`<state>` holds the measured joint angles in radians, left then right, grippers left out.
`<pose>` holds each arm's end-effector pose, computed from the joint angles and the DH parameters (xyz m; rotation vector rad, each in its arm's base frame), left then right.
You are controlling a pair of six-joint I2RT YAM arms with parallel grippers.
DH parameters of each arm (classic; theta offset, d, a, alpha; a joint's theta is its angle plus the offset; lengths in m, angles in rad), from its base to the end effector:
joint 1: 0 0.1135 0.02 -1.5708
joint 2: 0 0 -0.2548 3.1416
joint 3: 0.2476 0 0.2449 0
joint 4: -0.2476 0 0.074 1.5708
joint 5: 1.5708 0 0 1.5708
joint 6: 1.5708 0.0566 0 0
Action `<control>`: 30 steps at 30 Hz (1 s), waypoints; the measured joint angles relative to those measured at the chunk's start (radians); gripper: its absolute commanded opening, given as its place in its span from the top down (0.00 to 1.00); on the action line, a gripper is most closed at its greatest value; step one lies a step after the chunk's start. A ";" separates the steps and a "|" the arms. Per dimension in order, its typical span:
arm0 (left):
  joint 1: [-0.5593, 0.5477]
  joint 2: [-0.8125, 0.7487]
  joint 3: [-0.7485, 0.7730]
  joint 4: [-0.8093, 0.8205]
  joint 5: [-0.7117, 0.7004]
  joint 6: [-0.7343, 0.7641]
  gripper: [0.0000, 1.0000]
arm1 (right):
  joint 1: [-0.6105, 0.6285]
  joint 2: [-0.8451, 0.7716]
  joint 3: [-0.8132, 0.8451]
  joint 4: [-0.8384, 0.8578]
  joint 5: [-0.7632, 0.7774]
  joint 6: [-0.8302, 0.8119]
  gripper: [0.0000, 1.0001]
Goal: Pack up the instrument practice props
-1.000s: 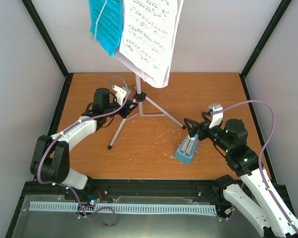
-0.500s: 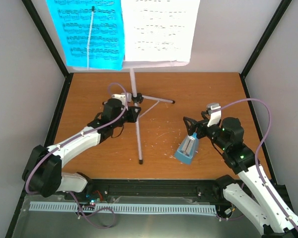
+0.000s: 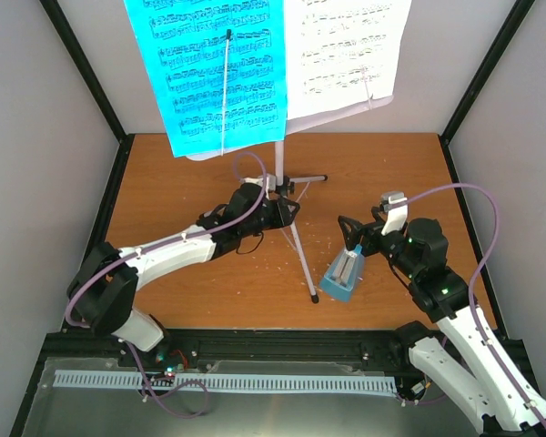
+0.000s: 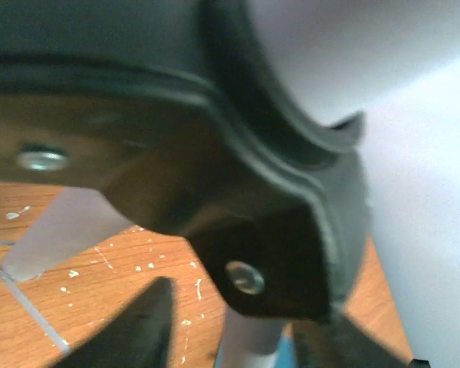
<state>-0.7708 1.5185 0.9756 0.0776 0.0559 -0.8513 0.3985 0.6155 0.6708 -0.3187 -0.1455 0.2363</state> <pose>0.2543 -0.2514 0.2381 -0.0508 2.2096 -1.0309 0.1546 0.0740 0.2998 -0.2552 1.8530 0.5758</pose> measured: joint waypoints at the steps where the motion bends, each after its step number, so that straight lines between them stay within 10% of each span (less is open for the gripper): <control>1: 0.000 0.000 0.000 -0.008 0.000 -0.010 0.09 | 0.000 -0.001 0.000 0.000 0.000 0.001 0.00; 16: 0.069 -0.318 -0.166 0.030 0.146 0.248 0.01 | 0.000 0.070 0.169 0.007 -0.179 0.087 0.00; 30: 0.695 -0.629 -0.204 -0.091 0.796 0.360 0.01 | 0.045 0.376 0.610 0.100 -0.500 0.183 0.09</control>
<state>-0.0757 0.8898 0.7719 -0.0132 0.8520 -0.4915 0.4438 0.9913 1.2812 -0.2192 -0.6456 0.4198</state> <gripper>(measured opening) 0.995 0.928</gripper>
